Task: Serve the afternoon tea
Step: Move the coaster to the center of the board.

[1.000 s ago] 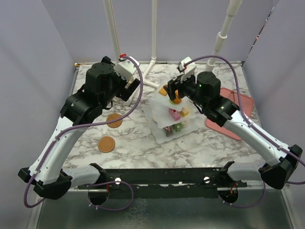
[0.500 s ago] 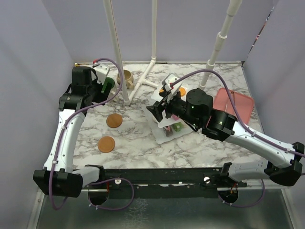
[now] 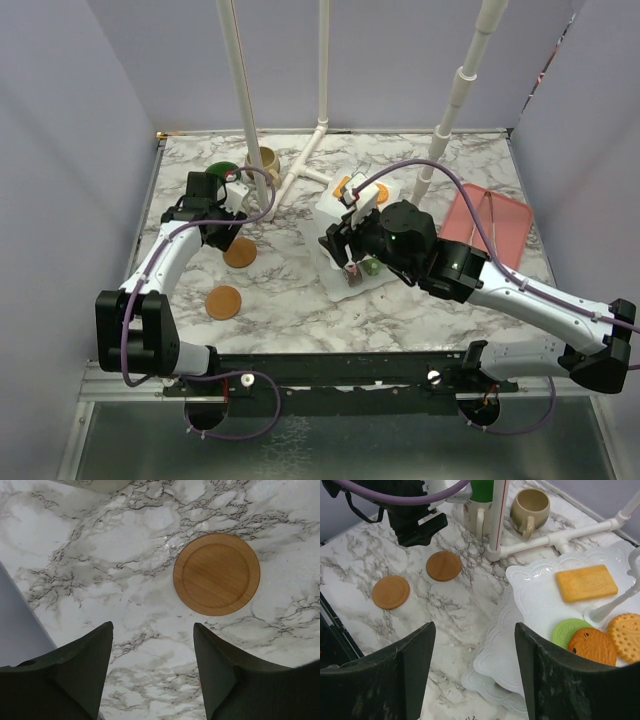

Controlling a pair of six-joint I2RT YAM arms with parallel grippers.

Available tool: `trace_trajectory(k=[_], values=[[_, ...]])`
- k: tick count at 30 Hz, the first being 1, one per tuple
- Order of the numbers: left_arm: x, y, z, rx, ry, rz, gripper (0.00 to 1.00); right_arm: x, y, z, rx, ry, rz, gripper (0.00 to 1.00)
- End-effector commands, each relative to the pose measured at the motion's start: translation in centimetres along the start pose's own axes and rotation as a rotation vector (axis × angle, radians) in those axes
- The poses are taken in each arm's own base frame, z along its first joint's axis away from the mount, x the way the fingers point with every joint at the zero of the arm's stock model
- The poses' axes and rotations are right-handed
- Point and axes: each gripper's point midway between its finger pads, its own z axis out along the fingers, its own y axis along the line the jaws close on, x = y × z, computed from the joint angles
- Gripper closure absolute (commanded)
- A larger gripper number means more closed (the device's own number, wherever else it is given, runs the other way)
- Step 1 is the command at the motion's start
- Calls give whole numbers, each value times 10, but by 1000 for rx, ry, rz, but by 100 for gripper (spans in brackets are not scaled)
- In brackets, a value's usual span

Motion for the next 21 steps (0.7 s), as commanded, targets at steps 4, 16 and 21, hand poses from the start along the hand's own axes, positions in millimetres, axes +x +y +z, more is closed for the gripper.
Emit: trace_trajectory(k=[4,16,21], values=[[9,3,41,-38,-29,57,35,15,-3,-9,27,8,79,33],[42,0,87,-86,17,103,40,21,5,-13,8,4,130,39],[40,-23,93,-15,-6,130,41,26,11,-12,0,9,135,40]])
